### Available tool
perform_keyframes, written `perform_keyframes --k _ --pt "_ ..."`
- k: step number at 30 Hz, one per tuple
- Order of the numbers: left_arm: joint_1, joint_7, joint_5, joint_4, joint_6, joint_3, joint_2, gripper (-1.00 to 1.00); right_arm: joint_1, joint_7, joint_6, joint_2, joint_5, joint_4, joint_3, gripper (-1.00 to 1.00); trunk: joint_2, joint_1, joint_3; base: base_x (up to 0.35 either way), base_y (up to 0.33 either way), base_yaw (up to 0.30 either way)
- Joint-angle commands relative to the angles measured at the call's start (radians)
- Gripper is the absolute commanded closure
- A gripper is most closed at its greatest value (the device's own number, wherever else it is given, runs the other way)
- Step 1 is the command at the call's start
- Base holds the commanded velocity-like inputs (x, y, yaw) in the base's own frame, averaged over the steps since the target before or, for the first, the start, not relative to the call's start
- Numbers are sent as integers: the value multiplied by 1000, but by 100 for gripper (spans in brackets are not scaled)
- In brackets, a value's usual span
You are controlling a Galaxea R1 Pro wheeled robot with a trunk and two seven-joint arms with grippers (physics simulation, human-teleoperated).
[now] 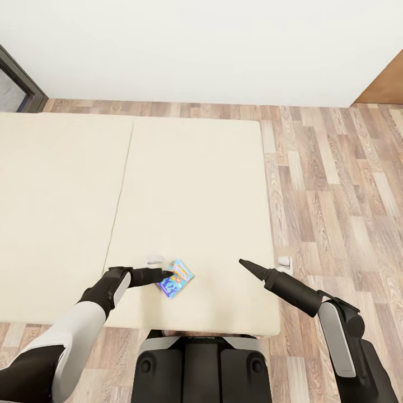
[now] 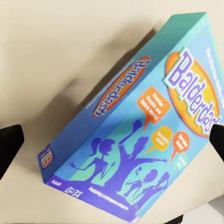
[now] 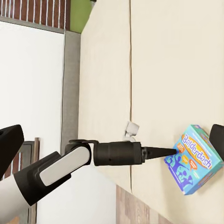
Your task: Put all the toys in the child's room - the three board games (two on the bed and one on the table), the two jigsaw puzzles on the table, and the tennis ball on the table - inside the toy box on the table in the child's room.
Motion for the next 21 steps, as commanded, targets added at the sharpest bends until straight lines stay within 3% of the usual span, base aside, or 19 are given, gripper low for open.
perform_keyframes --k 1,21 --pt "0 11 -1 -1 9 6 -1 -100 0 2 5 0 -2 0 -1 -100 -1 1 -1 0 0 0" --pt "0 45 -5 3 6 5 -16 -100 1 2 3 0 -2 -1 -4 -100 -1 1 -1 0 0 0"
